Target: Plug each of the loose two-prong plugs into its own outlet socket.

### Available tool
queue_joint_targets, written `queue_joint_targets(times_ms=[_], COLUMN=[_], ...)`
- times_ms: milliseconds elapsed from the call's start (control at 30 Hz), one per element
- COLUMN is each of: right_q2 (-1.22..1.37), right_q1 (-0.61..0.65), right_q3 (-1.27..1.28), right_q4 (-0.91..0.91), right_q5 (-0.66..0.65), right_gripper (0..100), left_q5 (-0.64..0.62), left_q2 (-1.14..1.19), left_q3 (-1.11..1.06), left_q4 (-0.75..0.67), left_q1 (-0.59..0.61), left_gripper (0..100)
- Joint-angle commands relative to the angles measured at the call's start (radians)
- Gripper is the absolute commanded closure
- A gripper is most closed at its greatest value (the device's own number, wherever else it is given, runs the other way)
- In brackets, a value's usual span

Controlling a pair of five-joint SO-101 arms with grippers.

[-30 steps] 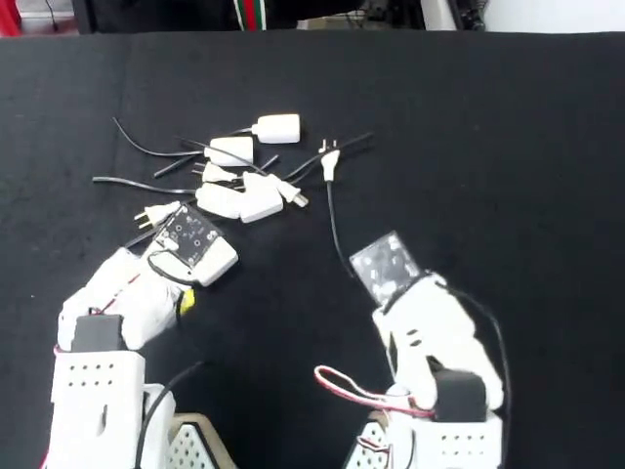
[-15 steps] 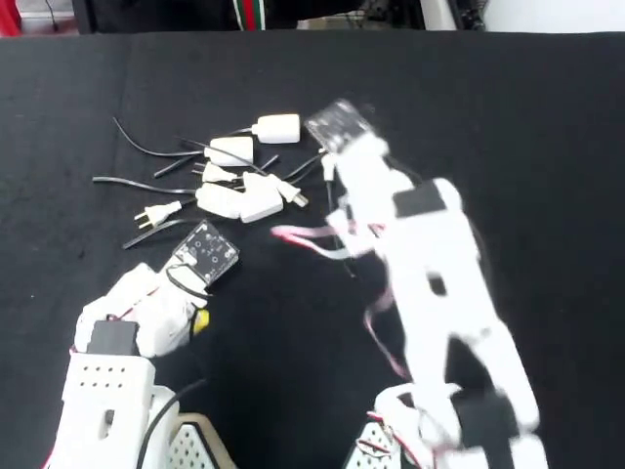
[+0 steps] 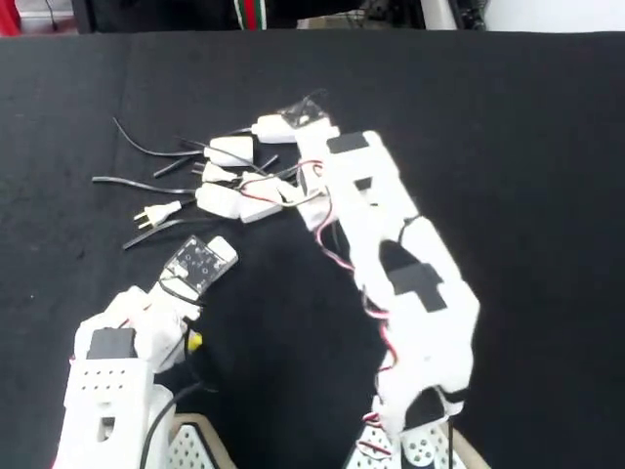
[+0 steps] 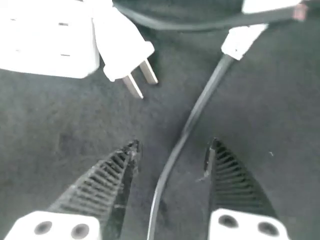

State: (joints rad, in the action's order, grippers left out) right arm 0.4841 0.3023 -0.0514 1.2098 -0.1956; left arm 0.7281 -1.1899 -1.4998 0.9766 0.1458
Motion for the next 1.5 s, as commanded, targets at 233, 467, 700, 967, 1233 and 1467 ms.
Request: queue_joint_targets(times_ms=[233, 467, 700, 967, 1233, 1467], right_q2=[0.15, 0.147, 0.099, -0.025, -0.028, -0.035], right_q1=[-0.003, -0.006, -0.049, -0.348, -0.56, -0.566], right_q3=[-0.157, -0.202, -0.197, -0.197, -0.206, -0.22], right_q4=[0.086, 0.272, 0.396, 0.505, 0.397, 0.299], right_q5=[-0.06, -0.275, -0.526, -0.987, -1.313, -1.249], right_gripper=[98.9, 98.7, 98.7, 98.7, 98.2, 70.9], left_q5=[0.006, 0.006, 0.008, 0.066, 0.068, 0.069], left_q2=[-0.009, -0.009, -0.009, -0.009, -0.009, -0.009], left_q3=[-0.012, -0.012, -0.012, -0.013, -0.013, -0.013], left_q4=[-0.038, -0.046, -0.051, -0.043, -0.043, -0.043], left_q1=[0.021, 0.027, 0.027, 0.024, 0.018, 0.018], left_gripper=[73, 73, 73, 73, 73, 73])
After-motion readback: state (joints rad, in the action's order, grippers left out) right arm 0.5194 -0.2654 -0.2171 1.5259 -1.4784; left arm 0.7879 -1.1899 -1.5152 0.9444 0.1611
